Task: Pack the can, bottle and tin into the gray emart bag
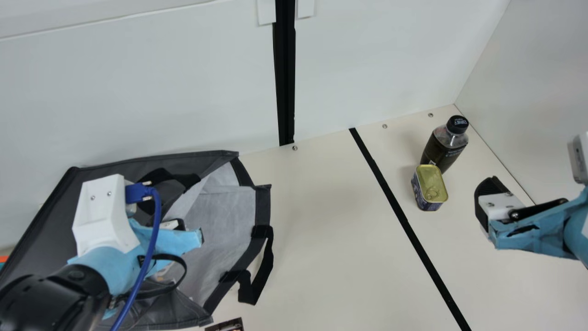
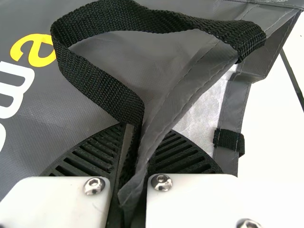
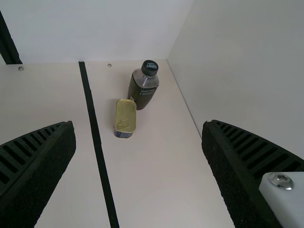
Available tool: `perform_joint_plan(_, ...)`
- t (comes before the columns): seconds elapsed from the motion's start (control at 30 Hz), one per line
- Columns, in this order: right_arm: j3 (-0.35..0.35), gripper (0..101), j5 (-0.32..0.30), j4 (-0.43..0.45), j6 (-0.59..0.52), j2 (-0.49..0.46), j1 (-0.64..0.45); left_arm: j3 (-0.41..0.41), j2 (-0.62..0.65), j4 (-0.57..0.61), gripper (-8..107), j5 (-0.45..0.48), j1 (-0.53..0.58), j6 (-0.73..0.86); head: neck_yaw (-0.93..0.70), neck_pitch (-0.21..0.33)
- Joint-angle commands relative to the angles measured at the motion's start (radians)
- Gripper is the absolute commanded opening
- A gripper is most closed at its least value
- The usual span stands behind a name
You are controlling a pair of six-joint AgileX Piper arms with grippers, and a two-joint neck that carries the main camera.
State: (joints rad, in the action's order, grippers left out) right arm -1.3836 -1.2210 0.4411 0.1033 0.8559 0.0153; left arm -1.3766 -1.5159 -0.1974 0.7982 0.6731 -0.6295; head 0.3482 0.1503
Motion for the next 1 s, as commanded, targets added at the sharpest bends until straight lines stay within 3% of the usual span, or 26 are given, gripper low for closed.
perform_joint_plan(0.0,-0.002,91,0.001,-0.006,-0.007,0.000,-0.008,0.000,0.000,0.000,10,0.000,0.000,0.000,0.001,0.024)
perform_joint_plan(0.67,-0.023,91,0.001,-0.089,-0.083,-0.001,-0.091,0.000,0.000,0.000,10,0.000,0.000,0.000,0.001,0.024)
perform_joint_plan(0.97,-0.033,91,0.001,-0.085,-0.074,0.020,-0.086,0.000,0.000,0.000,10,0.000,0.000,0.000,0.001,0.024)
